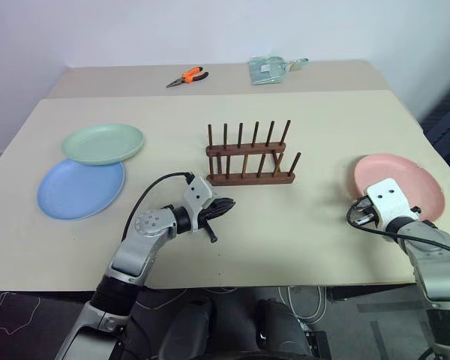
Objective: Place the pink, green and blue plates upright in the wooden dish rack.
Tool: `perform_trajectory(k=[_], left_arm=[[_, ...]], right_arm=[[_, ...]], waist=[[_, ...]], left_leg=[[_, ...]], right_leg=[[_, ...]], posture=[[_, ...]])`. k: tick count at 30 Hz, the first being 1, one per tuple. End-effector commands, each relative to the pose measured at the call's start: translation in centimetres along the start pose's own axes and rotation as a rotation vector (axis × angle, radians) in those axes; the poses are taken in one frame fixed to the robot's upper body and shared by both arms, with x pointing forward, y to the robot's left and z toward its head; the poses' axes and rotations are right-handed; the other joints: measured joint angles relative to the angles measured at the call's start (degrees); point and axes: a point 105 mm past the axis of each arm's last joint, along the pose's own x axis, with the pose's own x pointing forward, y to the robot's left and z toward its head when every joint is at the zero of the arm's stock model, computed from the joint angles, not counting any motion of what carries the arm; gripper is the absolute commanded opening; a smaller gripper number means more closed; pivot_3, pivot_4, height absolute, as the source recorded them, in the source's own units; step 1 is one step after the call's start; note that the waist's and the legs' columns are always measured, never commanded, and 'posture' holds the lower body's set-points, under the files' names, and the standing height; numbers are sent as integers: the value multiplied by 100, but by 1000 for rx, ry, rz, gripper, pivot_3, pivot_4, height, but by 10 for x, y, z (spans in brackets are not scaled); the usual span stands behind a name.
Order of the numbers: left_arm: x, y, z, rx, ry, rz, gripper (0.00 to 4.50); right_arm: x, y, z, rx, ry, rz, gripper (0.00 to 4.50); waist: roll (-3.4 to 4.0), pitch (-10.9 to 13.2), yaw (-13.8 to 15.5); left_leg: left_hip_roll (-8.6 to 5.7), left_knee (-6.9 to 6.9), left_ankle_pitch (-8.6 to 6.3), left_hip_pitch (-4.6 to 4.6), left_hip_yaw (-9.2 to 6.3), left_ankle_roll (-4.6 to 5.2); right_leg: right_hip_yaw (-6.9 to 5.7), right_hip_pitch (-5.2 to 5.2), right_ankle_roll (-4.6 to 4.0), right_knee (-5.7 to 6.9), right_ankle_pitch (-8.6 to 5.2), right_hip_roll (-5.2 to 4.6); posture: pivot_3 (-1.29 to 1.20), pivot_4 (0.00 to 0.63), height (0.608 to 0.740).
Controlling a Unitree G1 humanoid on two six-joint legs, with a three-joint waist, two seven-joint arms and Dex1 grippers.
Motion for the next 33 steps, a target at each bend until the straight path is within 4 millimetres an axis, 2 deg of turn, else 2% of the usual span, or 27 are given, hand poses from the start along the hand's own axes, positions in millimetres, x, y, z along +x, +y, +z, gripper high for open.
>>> perform_trajectory(k=[1,4,5,6,8,11,13,19,26,30,33], left_arm=[[-6,-2,9,27,-31,-4,177],[-10,2,8,26,-29,10,177],[-12,4,9,27,-31,20,177],[-15,8,10,26,-37,36,177],[-19,14,12,23,-50,61,177],[-20,18,18,22,-72,77,177],[-21,18,23,22,-92,73,177],[-24,13,34,14,-135,64,177],[-30,8,38,4,-150,59,177],[-31,7,37,0,-142,62,177],[-29,6,37,1,-140,61,177]], right_arm=[[-3,-8,37,-41,-134,-32,66],[-11,-13,78,-59,-296,-42,66],[-17,-13,101,-50,-391,-25,66],[-29,-11,134,-8,-532,13,66],[-56,-6,183,129,-758,129,66],[-84,9,223,332,-944,372,66],[-96,19,240,463,-1014,522,66],[-99,34,256,678,-1025,738,66],[-80,35,249,849,-950,805,66],[-75,31,247,947,-940,850,66],[-63,31,242,1010,-896,831,66]], waist=[[1,1,1],[12,8,-3],[15,10,-6],[18,13,-21],[27,25,-104],[20,23,-126],[10,22,-122],[12,23,-130],[14,23,-145],[14,23,-146],[15,23,-145]], left_leg=[[0,0,0,0,0,0],[0,2,0,-2,1,0],[0,3,0,-3,1,0],[0,2,0,-3,1,0],[5,2,0,-6,2,0],[7,0,1,-10,-13,0],[5,-3,1,-12,-22,1],[-11,8,-1,-43,-22,5],[-6,7,5,-75,-13,-2],[-6,10,7,-75,-9,-4],[-6,16,7,-75,-8,-4]], right_leg=[[0,0,0,0,1,0],[0,-2,3,0,1,0],[1,-2,3,0,1,0],[1,-3,5,0,0,0],[1,-8,8,1,0,4],[-9,-10,5,5,5,6],[-17,-6,-2,1,8,6],[-14,-28,-5,-6,9,-6],[-6,-89,-6,32,12,-4],[-1,-94,-7,47,12,-4],[0,-94,-7,51,12,-4]], posture=[[0,150,739],[0,150,739],[0,150,739],[0,150,739],[0,150,739],[0,150,739],[0,150,739],[0,150,739],[0,150,739],[0,150,739],[0,150,739]])
